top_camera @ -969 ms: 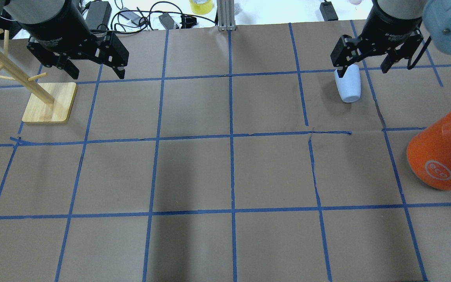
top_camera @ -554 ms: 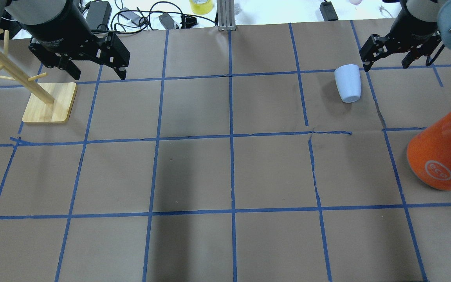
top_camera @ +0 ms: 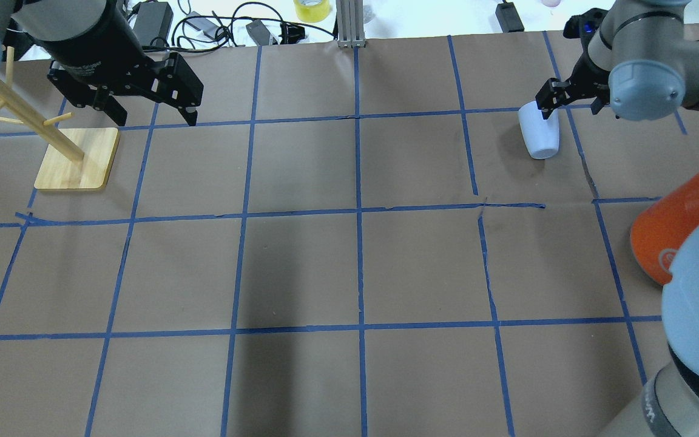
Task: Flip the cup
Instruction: 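Lower the right gripper over the white cup and close on it, then carry the white cup with the right gripper toward the table center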
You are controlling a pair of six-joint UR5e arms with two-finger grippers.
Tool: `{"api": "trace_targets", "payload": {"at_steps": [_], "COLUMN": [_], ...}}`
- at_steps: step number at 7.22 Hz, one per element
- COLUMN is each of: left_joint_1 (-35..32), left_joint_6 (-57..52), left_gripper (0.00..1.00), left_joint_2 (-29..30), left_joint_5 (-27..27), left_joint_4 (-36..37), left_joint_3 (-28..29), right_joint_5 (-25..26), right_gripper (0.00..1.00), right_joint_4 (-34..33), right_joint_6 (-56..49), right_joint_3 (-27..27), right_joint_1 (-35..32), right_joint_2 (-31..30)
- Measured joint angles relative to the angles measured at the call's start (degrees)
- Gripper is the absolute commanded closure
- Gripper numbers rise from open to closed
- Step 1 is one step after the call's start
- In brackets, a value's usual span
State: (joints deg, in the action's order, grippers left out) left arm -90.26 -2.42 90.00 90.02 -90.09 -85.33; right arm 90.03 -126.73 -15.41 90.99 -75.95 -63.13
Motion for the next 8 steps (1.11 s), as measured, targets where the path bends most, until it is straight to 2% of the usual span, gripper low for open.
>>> {"api": "trace_targets", "payload": {"at_steps": [3,7,8], "left_joint_1": [0.0,0.0,0.0], "left_joint_6": [0.0,0.1,0.1], "left_gripper": [0.0,0.0,0.0], "left_joint_2": [0.0,-0.1,-0.1], "left_joint_5": [0.0,0.1,0.1], "left_joint_4": [0.0,0.5,0.6], "left_joint_3": [-0.5,-0.8,-0.8], "right_joint_5": [-5.2,-5.1,-4.8], "right_gripper": [0.0,0.0,0.08], "right_joint_4": [-3.5,-6.9,-8.6], "right_joint_6": [0.4,0.5,0.5], "right_joint_3": [-0.3,-0.8,-0.8], "right_joint_1": [0.0,0.0,0.0], "right_joint_2": [4.8,8.6,9.7]}}
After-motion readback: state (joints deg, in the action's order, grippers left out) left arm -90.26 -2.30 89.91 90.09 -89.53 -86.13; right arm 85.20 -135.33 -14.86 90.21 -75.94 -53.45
